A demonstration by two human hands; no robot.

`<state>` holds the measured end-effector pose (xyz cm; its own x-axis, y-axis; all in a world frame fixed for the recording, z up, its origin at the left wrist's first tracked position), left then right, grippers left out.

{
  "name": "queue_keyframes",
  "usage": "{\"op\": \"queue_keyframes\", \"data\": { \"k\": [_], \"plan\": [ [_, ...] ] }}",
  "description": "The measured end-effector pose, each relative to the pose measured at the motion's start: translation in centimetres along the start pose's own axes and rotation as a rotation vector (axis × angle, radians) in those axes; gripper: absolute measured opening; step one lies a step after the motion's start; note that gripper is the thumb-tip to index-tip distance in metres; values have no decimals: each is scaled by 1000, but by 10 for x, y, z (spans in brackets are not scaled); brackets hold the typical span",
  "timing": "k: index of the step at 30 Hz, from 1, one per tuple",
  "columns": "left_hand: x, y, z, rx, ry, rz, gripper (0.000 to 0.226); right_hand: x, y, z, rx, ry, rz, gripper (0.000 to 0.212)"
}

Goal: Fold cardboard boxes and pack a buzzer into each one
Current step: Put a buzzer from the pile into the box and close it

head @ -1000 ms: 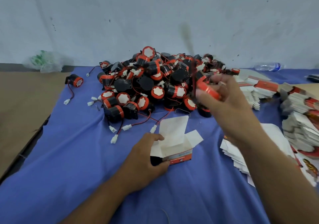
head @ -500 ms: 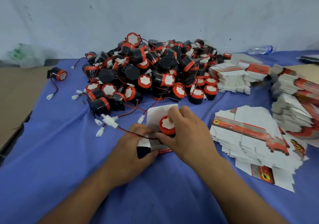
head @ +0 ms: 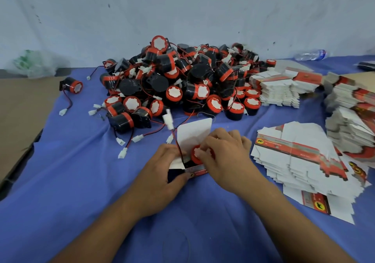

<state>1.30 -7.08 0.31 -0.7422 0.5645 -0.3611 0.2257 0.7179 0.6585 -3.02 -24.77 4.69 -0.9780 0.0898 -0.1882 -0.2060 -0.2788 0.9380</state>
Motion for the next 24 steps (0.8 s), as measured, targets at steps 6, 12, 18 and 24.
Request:
{"op": "queue_keyframes", "data": {
  "k": [6,12,18,24],
  "plan": [
    [1,2,-1,9,-22,-23,26,2,10,-7,-89,177,-76,24],
    [-2,0,-8,-87,-78,55,26,7,21,15,-694,321,-38,32],
    [-5,1,-11,-160,-78,47,22,6,25,17,-886,283,-89,19],
    [-4,1,-12,11,56,-196,30,1,10,3,-507,330,-221,14]
  ]
}}
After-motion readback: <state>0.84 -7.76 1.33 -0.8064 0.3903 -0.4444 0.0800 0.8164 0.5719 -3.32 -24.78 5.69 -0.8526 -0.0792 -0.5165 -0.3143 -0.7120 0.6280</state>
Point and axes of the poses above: each hand's wrist, its own x-axis away from the middle knuckle, its own y-axis out of the back of the hand, z = x × y, the point moved 1 cm from there along -x, towards the middle knuckle, and after that the axes turned 3 degrees about y, right-handed, at the moved point
